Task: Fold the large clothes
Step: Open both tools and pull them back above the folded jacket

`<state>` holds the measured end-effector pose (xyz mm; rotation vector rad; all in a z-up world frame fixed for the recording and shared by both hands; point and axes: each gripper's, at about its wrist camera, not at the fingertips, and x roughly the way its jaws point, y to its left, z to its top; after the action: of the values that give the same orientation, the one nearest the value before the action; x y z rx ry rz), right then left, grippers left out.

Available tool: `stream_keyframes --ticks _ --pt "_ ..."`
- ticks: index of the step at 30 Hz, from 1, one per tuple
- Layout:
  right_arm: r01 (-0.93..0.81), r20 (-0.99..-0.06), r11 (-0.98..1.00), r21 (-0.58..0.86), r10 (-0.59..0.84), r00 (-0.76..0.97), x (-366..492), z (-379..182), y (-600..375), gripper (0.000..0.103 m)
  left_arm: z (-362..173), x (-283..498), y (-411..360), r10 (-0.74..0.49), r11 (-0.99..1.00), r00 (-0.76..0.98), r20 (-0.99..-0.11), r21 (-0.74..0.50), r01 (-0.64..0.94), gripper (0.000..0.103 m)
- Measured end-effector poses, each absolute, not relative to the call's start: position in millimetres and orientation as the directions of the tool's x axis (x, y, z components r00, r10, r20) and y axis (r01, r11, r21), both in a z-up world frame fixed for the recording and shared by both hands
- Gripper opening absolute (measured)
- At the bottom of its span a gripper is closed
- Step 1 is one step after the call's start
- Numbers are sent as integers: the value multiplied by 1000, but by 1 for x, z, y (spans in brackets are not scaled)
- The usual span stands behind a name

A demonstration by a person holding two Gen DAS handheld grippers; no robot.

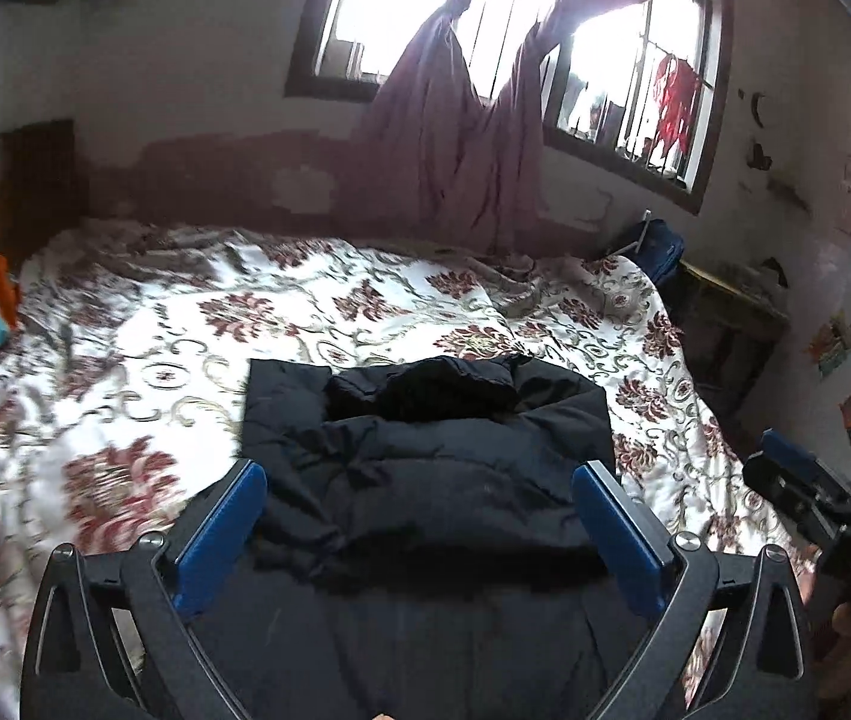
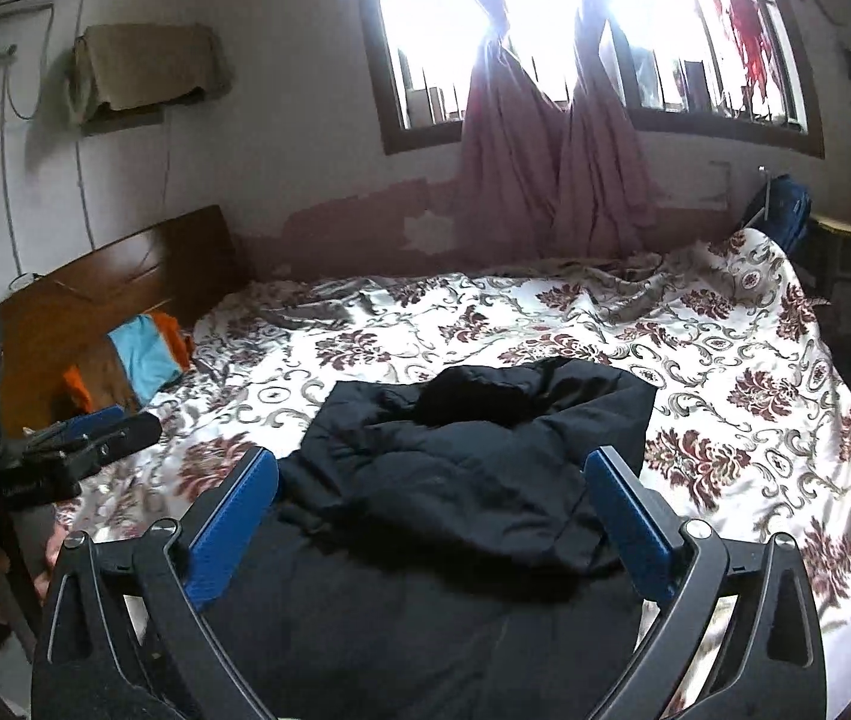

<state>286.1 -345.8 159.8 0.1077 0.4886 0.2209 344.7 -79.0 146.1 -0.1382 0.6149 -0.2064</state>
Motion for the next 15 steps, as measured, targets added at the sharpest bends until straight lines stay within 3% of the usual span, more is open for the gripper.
stream_keyframes --ticks 5,15 --pt "-193 -447 968 158 244 861 244 169 -332 100 159 284 -70 -182 980 831 -526 -169 107 103" --pt "-153 -404 984 91 177 897 197 173 -300 100 154 231 -40 -219 971 816 -536 -206 125 103"
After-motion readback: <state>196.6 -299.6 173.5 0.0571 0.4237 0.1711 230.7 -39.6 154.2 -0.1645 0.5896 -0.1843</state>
